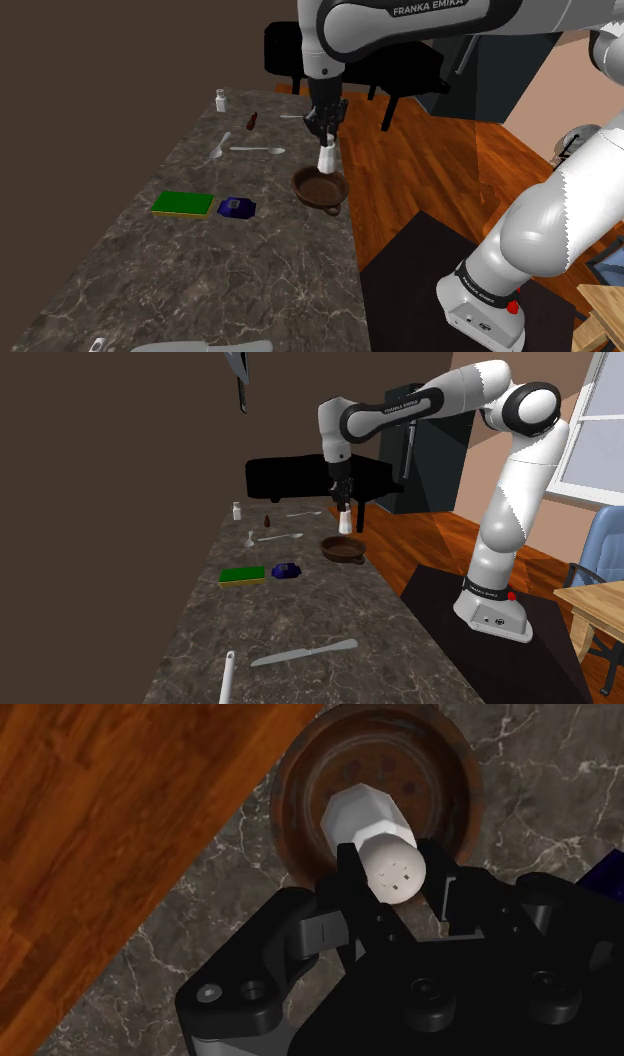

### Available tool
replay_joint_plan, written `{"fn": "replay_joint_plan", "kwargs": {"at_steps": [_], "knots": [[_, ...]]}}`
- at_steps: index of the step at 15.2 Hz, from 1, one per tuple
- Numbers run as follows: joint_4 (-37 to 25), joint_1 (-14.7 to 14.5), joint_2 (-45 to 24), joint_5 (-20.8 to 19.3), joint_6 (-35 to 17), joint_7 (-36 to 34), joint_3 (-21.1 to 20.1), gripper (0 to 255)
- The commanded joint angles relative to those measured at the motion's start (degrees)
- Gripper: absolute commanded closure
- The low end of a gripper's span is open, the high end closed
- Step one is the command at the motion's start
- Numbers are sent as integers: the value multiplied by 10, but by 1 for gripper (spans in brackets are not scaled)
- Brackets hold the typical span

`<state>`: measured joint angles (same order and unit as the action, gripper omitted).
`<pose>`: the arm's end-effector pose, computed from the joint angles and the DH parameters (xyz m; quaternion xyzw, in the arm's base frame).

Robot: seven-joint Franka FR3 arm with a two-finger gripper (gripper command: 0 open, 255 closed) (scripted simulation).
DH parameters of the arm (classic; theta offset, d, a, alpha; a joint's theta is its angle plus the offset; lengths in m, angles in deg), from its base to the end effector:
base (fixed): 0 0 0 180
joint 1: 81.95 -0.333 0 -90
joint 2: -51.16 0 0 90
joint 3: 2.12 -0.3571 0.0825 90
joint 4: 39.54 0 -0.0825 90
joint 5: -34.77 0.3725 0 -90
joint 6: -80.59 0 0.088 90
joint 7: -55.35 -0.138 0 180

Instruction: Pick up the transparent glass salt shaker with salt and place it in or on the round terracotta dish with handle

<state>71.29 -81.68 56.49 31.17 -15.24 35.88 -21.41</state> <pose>0.4685 0.1585 0.5232 0.9951 0.0000 -0.0669 0.0722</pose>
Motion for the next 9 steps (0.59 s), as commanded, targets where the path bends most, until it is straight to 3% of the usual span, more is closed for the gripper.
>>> {"fn": "replay_joint_plan", "kwargs": {"at_steps": [1, 9], "knots": [[12, 0, -3, -1, -15, 0, 0, 255], [62, 0, -14, -5, -75, -8, -1, 255]]}}
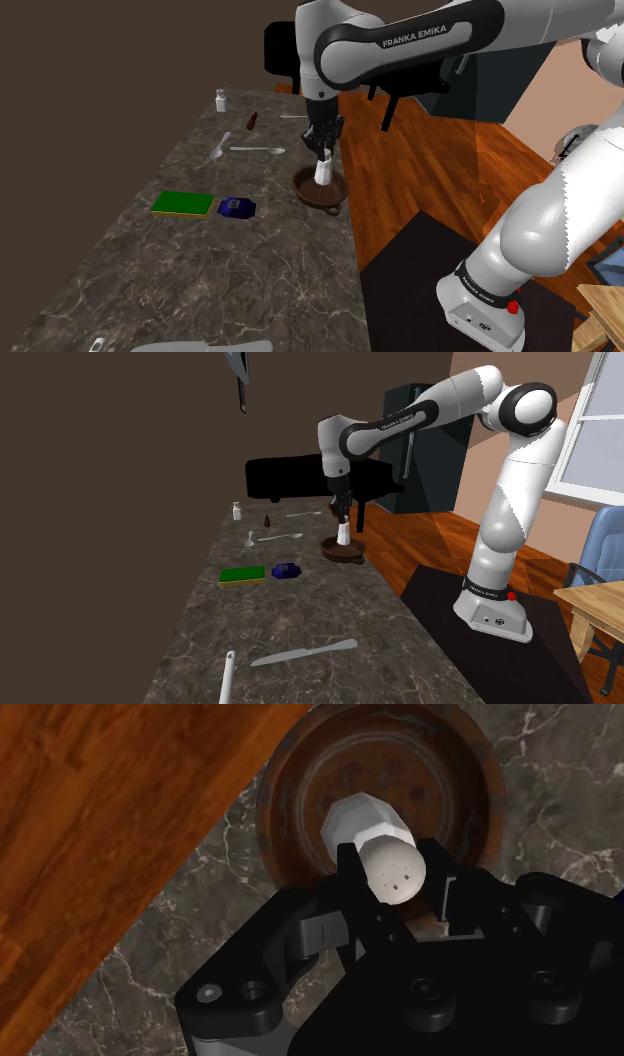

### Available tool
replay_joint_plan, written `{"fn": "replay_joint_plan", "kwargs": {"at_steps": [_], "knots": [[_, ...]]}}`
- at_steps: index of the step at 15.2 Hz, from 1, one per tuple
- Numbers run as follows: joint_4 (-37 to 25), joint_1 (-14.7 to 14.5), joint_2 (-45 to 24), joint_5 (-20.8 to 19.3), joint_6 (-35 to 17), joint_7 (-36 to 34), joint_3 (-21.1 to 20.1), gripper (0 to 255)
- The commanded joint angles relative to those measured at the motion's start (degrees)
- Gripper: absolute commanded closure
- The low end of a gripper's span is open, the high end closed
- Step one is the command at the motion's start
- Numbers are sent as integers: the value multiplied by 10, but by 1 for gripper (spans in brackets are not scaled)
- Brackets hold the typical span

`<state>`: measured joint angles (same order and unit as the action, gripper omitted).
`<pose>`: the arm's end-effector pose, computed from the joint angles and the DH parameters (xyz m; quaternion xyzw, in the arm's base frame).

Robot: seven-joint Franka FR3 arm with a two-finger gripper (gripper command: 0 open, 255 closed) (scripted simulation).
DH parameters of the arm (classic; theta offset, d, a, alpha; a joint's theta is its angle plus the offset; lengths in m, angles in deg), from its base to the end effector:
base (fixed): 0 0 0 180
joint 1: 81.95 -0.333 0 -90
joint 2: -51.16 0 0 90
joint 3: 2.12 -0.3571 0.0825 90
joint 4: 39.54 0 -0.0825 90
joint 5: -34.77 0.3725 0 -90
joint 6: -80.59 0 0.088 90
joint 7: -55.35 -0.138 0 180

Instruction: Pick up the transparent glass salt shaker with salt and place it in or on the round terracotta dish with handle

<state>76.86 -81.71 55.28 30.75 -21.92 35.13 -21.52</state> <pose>0.4708 0.1582 0.4777 0.9952 -0.0001 -0.0669 0.0720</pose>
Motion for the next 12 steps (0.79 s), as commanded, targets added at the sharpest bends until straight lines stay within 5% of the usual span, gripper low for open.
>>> {"fn": "replay_joint_plan", "kwargs": {"at_steps": [1, 9, 10, 12], "knots": [[12, 0, -4, -2, -16, -2, 0, 255], [12, 0, -4, -2, -16, -2, 0, 255], [12, 0, -4, -2, -16, -2, 0, 0], [12, 0, -4, -2, -16, -2, 0, 0]]}}
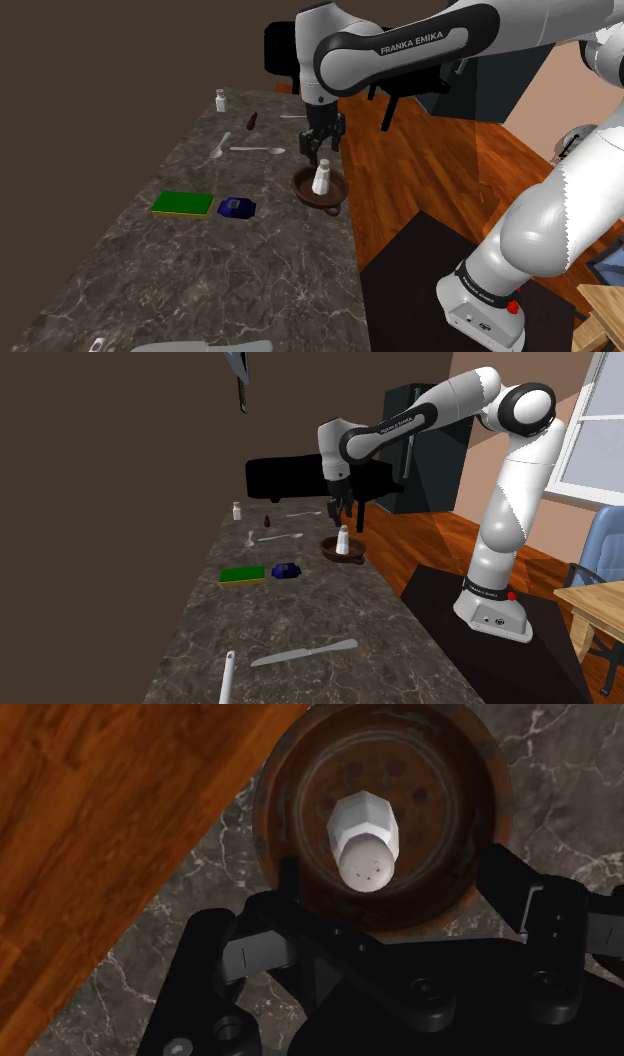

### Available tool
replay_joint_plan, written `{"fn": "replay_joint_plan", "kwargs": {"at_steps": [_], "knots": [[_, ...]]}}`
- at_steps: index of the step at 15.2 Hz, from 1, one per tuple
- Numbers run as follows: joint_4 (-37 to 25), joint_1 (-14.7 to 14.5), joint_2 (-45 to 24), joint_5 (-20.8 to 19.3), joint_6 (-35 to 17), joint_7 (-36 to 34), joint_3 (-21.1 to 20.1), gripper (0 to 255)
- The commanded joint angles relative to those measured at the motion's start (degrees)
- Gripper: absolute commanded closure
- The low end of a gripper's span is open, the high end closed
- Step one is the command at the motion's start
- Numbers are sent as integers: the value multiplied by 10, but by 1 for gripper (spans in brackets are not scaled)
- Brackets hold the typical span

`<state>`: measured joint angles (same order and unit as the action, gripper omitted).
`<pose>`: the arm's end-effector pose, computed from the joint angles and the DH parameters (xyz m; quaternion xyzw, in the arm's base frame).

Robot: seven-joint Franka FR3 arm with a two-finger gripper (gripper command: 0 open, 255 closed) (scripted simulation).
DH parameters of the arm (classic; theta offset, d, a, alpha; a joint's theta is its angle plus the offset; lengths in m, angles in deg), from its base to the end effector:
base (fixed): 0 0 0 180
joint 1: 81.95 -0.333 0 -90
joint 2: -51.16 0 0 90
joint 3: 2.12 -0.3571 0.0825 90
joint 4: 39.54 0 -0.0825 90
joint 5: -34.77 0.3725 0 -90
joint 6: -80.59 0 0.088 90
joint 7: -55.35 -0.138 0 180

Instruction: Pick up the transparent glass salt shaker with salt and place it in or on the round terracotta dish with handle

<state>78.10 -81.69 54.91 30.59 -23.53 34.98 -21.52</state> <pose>0.4713 0.1576 0.4670 0.9952 0.0000 -0.0667 0.0720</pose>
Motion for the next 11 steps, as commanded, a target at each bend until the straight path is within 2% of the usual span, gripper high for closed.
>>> {"fn": "replay_joint_plan", "kwargs": {"at_steps": [1, 3, 7, 11], "knots": [[0, 0, 0, 0, 0, 0, 0, 0], [0, 0, 0, 0, 0, 0, 0, 0], [-75, -2, -3, 1, 73, 0, -3, 0], [-75, -2, -3, 1, 73, 0, -3, 0]]}}
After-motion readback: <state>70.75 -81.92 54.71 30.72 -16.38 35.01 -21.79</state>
